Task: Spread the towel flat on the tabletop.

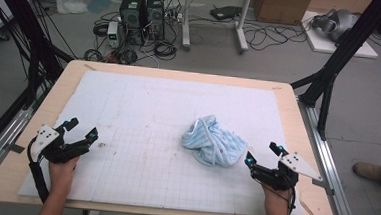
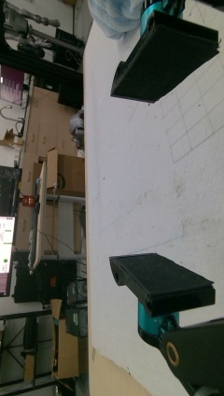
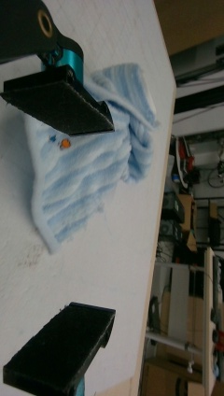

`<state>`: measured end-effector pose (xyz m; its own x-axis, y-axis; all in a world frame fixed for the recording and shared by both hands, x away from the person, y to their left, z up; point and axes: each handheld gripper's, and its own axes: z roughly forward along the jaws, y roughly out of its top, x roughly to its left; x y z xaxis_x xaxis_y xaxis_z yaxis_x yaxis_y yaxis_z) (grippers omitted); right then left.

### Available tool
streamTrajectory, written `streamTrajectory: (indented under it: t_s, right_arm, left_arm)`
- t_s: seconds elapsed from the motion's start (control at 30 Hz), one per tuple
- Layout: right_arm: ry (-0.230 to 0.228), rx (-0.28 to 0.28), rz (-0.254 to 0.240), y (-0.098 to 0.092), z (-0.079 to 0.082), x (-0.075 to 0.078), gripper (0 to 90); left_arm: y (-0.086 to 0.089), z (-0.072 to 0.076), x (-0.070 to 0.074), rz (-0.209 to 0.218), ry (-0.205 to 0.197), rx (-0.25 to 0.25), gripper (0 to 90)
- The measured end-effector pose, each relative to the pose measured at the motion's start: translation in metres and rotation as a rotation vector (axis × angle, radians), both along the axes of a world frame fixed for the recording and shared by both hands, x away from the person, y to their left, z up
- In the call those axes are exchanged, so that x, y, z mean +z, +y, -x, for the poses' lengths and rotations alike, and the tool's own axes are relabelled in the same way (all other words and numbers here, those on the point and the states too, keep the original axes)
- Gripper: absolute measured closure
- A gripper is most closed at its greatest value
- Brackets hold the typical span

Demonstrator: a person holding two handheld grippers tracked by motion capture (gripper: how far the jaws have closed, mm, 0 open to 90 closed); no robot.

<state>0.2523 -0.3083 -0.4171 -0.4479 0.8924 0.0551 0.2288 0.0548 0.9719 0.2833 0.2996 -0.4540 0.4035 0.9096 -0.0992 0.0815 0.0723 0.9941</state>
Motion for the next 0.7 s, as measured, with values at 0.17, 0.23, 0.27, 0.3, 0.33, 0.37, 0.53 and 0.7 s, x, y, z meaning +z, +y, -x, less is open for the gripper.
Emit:
streamTrajectory:
  t_s: [0.17, 0.23, 0.27, 0.3, 0.33, 0.37, 0.53, 0.7]
  right_arm:
    - [0.023, 0.058, 0.002, 0.014, -0.008, 0.01, 9.1]
    - [0.029, 0.079, -0.006, 0.019, -0.009, 0.013, 13.2]
    - [0.029, 0.103, 0.0, 0.021, -0.011, 0.014, 16.6]
    - [0.039, 0.116, 0.004, 0.024, -0.013, 0.015, 18.4]
    - [0.049, 0.131, 0.017, 0.027, -0.015, 0.016, 21.0]
    - [0.064, 0.15, 0.029, 0.031, -0.018, 0.017, 24.2]
    - [0.117, 0.262, 0.127, 0.061, -0.032, 0.02, 37.2]
    - [0.194, 0.331, 0.261, 0.103, -0.052, 0.012, 44.7]
  left_arm:
    - [0.0, 0.0, 0.0, -0.006, 0.0, -0.002, 16.3]
    - [0.0, 0.0, 0.0, -0.001, 0.0, -0.002, 16.2]
    - [0.0, 0.0, 0.0, 0.003, -0.001, -0.001, 16.2]
    - [0.0, 0.0, 0.0, 0.005, -0.002, -0.001, 16.2]
    - [0.0, 0.0, 0.0, 0.007, -0.002, -0.003, 16.3]
    - [0.001, 0.0, 0.0, 0.009, -0.002, -0.003, 16.3]
    - [0.001, 0.0, 0.0, 0.01, -0.003, -0.005, 16.2]
    - [0.001, 0.001, 0.0, 0.015, -0.007, -0.005, 16.3]
